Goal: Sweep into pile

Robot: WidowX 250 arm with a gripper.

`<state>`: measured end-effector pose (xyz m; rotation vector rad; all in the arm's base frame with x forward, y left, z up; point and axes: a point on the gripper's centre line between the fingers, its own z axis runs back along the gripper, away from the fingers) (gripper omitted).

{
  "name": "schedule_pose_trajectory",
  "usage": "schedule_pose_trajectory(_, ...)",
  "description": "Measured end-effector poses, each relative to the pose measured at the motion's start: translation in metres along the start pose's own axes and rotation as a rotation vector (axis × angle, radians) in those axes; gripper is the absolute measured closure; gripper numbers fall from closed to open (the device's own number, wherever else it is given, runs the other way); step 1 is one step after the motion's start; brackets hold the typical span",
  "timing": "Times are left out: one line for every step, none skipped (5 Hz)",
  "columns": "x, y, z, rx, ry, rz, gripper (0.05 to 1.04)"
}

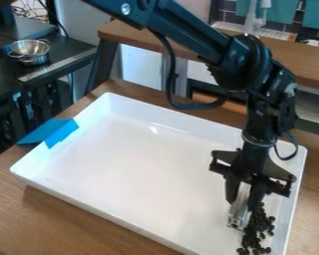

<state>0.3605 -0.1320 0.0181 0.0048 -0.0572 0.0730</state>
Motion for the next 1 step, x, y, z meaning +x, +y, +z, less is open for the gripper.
schedule_pose_trajectory(0.0076,0.0463,0.0134,0.006,-0.006,0.022,0.745)
